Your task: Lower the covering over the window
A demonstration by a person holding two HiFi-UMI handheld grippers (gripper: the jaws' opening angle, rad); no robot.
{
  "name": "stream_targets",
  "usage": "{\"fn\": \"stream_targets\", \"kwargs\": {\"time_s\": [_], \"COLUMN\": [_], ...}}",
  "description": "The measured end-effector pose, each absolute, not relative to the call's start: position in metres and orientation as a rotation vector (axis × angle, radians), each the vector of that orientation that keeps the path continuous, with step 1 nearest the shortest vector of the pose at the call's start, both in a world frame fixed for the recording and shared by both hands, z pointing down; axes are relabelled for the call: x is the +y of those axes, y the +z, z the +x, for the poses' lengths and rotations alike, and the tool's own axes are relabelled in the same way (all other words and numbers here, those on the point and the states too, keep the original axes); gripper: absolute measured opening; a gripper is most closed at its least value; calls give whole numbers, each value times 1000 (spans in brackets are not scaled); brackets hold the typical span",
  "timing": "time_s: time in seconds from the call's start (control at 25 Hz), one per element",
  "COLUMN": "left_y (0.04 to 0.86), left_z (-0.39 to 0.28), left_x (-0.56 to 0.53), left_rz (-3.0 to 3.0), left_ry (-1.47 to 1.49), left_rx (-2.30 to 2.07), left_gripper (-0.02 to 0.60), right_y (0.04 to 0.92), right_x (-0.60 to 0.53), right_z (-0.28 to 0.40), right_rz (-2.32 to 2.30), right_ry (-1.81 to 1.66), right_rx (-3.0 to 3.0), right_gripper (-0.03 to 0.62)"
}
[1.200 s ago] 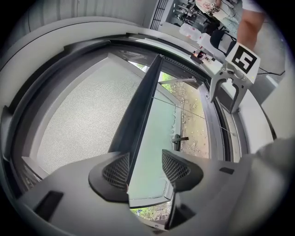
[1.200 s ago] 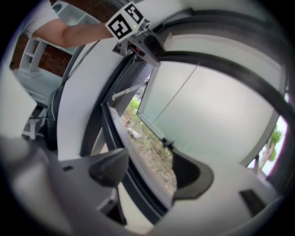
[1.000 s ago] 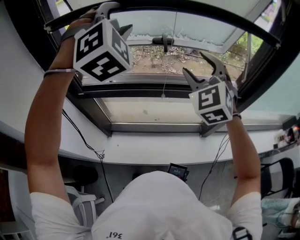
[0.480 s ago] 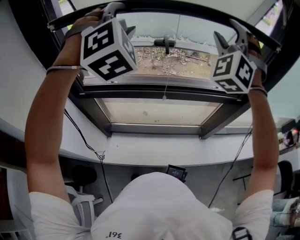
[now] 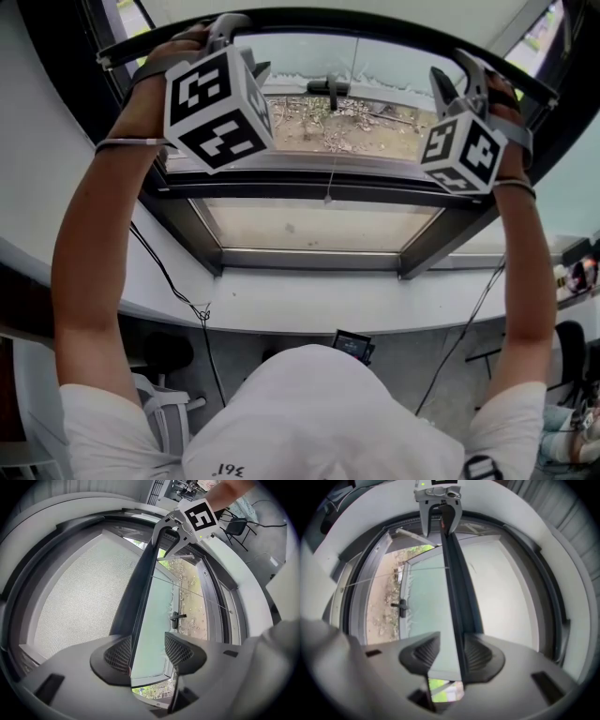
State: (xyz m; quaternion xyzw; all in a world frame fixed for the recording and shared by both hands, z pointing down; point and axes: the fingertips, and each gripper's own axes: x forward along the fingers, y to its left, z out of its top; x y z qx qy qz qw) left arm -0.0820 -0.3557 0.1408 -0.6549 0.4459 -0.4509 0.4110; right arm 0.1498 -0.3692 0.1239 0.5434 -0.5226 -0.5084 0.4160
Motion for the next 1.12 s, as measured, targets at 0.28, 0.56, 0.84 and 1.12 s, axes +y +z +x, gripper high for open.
{"fn": "stream_targets", "kwargs": {"time_s": [0.28, 0.56, 0.84, 1.12], "left_y": [184, 208, 213, 231], "left_z": [-82, -83, -83, -83], "left_x": [-354, -350, -347, -347], "left_rz": [-1694, -1701, -1688, -1685], "left_ry": [-1206, -1251, -1266, -1315], "left_rx": [1076, 1053, 1051, 1039], "left_gripper": [218, 218, 218, 218], "right_y": [167, 191, 197, 216], "right_x": [-368, -365, -362, -363], "right_z": [150, 150, 149, 150], "right_rz": [1271, 1254, 1278, 1218], "right_ry": [-1183, -1159, -1148, -1111], "right_rx": [-1342, -1349, -1356, -1329], "right_gripper": [172, 172, 172, 172]}}
